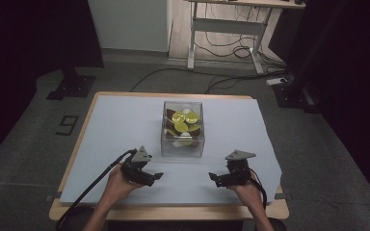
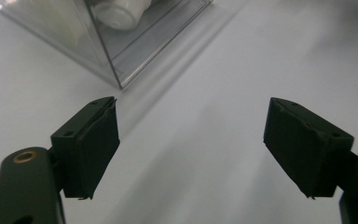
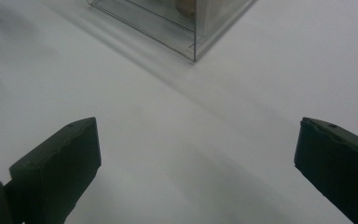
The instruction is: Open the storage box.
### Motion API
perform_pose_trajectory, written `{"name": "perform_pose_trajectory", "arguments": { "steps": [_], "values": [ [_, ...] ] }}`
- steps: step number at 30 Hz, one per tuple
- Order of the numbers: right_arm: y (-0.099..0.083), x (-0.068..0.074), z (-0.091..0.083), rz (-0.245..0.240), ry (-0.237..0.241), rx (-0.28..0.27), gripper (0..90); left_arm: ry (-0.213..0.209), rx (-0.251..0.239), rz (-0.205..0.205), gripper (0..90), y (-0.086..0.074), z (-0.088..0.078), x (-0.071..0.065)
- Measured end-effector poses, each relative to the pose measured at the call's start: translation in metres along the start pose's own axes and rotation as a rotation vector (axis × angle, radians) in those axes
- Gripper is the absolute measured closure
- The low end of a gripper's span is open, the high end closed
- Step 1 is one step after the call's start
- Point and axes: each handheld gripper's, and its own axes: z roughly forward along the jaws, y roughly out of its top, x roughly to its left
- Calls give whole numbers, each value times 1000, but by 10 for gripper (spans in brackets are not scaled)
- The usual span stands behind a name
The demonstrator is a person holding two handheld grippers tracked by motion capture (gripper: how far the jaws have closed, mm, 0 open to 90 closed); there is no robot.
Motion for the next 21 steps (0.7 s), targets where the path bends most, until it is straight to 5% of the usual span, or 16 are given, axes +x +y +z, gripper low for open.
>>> {"name": "perform_pose_trajectory", "arguments": {
  "steps": [21],
  "values": [
    [28, 15, 9, -41, 59, -40, 8, -46, -33, 2, 240, 32, 14, -1]
  ]
}}
